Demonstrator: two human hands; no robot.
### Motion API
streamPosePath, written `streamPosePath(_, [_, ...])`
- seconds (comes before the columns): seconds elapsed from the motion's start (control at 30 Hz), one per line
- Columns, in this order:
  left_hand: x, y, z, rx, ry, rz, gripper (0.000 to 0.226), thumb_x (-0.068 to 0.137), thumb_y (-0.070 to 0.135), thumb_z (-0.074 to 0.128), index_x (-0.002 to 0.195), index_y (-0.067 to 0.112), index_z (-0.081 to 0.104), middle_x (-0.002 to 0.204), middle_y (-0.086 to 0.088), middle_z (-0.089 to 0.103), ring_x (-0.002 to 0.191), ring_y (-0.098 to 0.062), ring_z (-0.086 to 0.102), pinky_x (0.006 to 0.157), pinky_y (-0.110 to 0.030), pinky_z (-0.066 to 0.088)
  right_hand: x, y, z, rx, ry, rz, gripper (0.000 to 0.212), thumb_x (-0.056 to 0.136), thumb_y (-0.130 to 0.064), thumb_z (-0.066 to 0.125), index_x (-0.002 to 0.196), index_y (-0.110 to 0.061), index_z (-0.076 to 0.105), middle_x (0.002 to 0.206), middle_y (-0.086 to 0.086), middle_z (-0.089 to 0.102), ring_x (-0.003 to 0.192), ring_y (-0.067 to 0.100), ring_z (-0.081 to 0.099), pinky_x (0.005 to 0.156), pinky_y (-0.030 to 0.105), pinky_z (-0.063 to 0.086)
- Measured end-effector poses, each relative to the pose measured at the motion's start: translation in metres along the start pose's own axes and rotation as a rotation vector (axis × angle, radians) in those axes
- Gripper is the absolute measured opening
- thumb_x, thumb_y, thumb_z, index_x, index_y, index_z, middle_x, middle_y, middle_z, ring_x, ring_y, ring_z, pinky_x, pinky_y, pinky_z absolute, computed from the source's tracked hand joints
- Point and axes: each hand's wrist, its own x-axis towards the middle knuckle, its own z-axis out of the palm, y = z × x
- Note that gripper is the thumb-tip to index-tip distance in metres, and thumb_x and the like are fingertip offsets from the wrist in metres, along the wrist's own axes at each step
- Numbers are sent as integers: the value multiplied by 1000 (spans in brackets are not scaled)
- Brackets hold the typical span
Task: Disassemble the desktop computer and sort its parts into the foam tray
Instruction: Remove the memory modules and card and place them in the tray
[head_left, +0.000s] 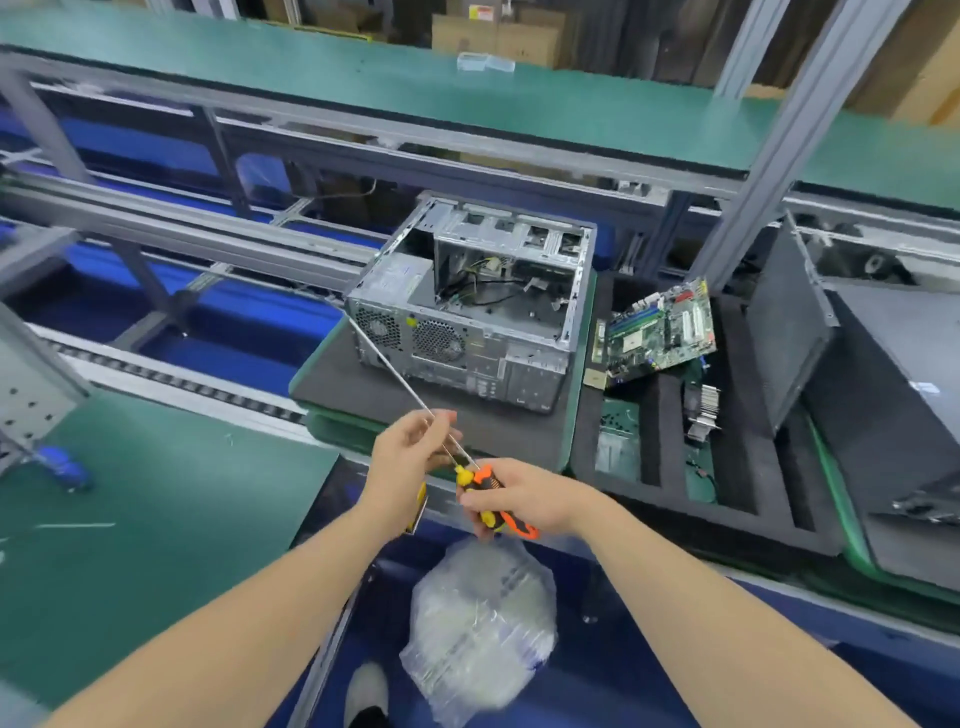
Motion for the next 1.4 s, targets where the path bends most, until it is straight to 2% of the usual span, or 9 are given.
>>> streamPosePath(0.2, [-55, -40, -69, 85, 412, -78, 63, 89, 12, 78, 140, 13, 40, 121, -14, 69, 96, -34, 74, 87, -51, 59, 51, 16, 54, -447, -169, 107, 17, 102, -20, 63, 102, -4, 59, 85, -1, 66, 73, 13, 63, 71, 21, 49])
streamPosePath(0.33, [-96, -59, -128, 771, 771, -19, 134, 72, 48, 88, 162, 7, -2, 167, -16, 3, 149, -33, 26, 120, -49, 28, 101, 15, 99, -757, -271, 53, 10, 98, -20, 64, 92, -18, 55, 85, 2, 64, 77, 22, 61, 69, 28, 50])
streamPosePath(0.4, [-117, -61, -163, 1206, 750, 43, 122, 73, 66, 74, 164, 14, 10, 169, -18, 3, 156, -33, 10, 122, -51, 13, 127, 9, 126, -938, -302, -15, 11, 98, -24, 64, 93, -23, 53, 91, 3, 61, 87, 28, 59, 78, 39, 48])
streamPosePath(0.5, [-140, -62, -217, 1522, 449, 196, 56, 87, 57, 67, 134, 25, 66, 152, -11, 51, 153, -30, 30, 122, -54, 16, 164, -7, 169, -1051, -304, -118, 10, 98, -27, 63, 99, -20, 56, 95, 0, 60, 95, 29, 58, 80, 39, 48])
streamPosePath(0.6, [-155, -61, -257, 1544, 446, 166, 40, 83, 35, 84, 120, 23, 74, 131, -9, 67, 141, -31, 50, 114, -57, 27, 196, -25, 217, -1043, -342, -103, 11, 101, -28, 60, 98, -23, 51, 105, 11, 64, 100, 32, 60, 88, 43, 51])
streamPosePath(0.8, [-158, -55, -326, 1281, 627, -155, 54, 96, 20, 69, 147, 33, 56, 165, -21, 21, 142, -40, 41, 114, -49, 35, 236, -37, 303, -810, -361, 11, 18, 102, -28, 60, 102, -12, 52, 96, 15, 62, 89, 34, 62, 72, 37, 46])
streamPosePath(1.03, [-153, -65, -357, 928, 705, -260, 53, 83, 12, 84, 131, 15, 61, 129, -10, 32, 105, -20, 46, 103, -36, 45, 265, -16, 351, -631, -270, 166, 27, 94, -32, 71, 82, -15, 54, 72, 5, 56, 70, 24, 51, 65, 34, 41])
streamPosePath(1.2, [-142, -79, -360, 777, 812, -291, 44, 78, -2, 83, 113, 7, 59, 130, -8, 34, 106, -20, 47, 89, -17, 44, 270, -3, 355, -615, -167, 101, 31, 88, -30, 80, 108, -15, 61, 91, 7, 67, 72, 21, 59, 63, 25, 46])
streamPosePath(1.4, [-132, -89, -366, 838, 737, -342, 31, 79, 1, 83, 100, 6, 61, 118, -7, 39, 99, -23, 51, 95, -31, 47, 275, 4, 347, -663, 13, 12, 25, 90, -31, 77, 109, -18, 69, 90, -2, 63, 84, 18, 60, 64, 27, 42])
